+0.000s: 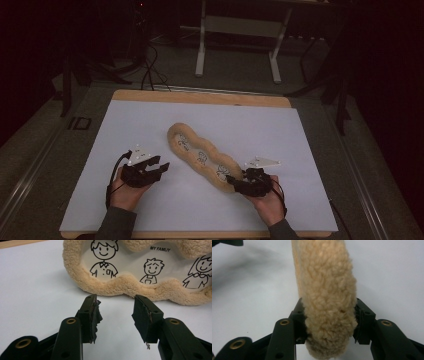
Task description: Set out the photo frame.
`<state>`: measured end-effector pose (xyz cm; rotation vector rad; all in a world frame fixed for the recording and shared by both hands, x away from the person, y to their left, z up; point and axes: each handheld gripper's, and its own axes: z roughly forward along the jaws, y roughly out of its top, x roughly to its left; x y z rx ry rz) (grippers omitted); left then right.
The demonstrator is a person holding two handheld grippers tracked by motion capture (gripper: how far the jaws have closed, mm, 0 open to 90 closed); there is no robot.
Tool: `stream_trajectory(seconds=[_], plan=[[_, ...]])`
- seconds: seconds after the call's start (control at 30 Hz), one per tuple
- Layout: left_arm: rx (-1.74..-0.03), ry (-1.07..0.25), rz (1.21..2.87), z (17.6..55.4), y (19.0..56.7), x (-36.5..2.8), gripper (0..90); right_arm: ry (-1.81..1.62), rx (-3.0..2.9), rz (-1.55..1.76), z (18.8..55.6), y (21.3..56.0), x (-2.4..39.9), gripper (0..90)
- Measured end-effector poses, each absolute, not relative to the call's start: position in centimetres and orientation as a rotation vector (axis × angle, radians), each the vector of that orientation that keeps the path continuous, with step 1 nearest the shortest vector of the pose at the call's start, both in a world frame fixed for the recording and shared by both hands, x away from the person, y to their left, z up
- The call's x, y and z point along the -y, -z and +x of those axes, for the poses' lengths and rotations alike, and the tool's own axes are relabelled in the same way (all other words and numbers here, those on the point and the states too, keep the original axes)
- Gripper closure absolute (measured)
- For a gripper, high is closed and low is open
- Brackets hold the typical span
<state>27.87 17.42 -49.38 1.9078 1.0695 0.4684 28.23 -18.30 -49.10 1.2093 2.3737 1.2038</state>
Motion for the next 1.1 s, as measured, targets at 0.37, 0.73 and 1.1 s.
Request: stream_trajectory(seconds=[0.37, 0.73, 1.1], plan=[[-1.079, -0.47, 1.906, 28.0, 49.4, -17.5, 54.6, -1.112, -2.381, 1.121, 28.4, 48.6, 18.7, 63.1], [-1.102, -0.485, 1.902, 28.2, 49.6, -17.7, 53.4, -1.09, -2.328, 1.155, 29.3, 48.6, 20.2, 63.5], [-1.127, -0.537, 1.909, 28.7, 49.9, -17.5, 53.1, -1.102, -2.309, 1.166, 29.7, 48.7, 20.8, 63.0]])
